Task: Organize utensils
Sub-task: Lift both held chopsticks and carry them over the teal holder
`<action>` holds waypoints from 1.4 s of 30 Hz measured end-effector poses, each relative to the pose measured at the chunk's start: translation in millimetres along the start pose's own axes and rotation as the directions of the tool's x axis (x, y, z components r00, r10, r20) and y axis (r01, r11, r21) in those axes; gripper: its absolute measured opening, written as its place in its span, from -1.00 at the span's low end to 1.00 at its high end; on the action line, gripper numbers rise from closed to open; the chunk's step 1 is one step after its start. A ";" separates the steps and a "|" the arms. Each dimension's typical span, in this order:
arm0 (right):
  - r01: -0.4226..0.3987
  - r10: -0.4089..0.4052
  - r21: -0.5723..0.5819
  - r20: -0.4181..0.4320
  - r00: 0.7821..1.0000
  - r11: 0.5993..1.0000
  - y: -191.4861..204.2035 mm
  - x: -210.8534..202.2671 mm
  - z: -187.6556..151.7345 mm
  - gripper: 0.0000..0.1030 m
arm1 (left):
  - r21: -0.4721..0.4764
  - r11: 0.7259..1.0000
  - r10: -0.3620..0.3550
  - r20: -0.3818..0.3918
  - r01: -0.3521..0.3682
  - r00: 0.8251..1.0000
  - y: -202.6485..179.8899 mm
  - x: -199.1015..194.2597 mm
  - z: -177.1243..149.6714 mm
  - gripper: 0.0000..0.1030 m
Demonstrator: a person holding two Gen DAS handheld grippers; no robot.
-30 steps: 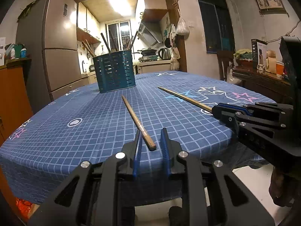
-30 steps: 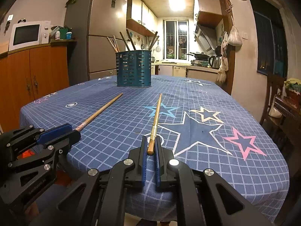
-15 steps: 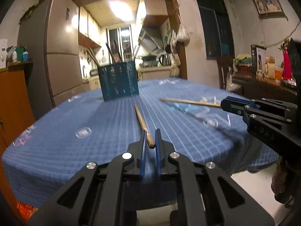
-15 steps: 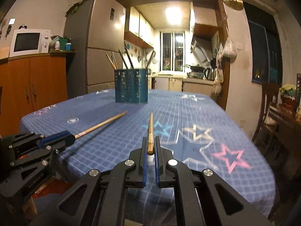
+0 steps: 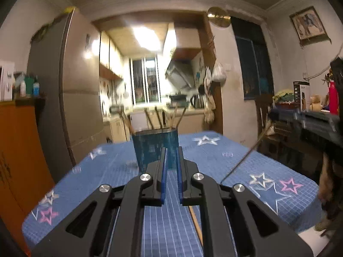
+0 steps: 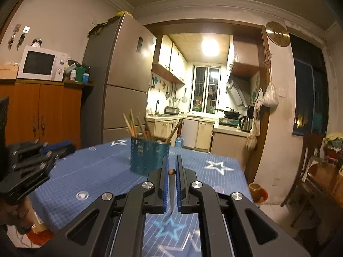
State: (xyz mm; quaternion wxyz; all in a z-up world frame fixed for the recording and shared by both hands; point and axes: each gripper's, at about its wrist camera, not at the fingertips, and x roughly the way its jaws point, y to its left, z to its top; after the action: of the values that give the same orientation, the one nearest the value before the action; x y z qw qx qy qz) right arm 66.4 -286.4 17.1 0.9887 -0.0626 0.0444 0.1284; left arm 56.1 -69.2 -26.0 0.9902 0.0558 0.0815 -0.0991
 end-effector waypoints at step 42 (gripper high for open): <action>0.025 -0.025 0.025 -0.011 1.000 0.999 18.9 -53.8 -59.9 -0.86 | 0.089 0.996 -0.005 -0.071 0.012 0.997 -33.5 -29.5 -78.9 -0.90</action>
State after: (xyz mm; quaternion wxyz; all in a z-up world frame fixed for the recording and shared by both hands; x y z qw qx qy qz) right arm 5.4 -289.8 -38.6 0.9907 -0.0513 0.0507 0.1153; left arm 8.9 -86.4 -101.5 0.9827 0.1033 0.1123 -0.1050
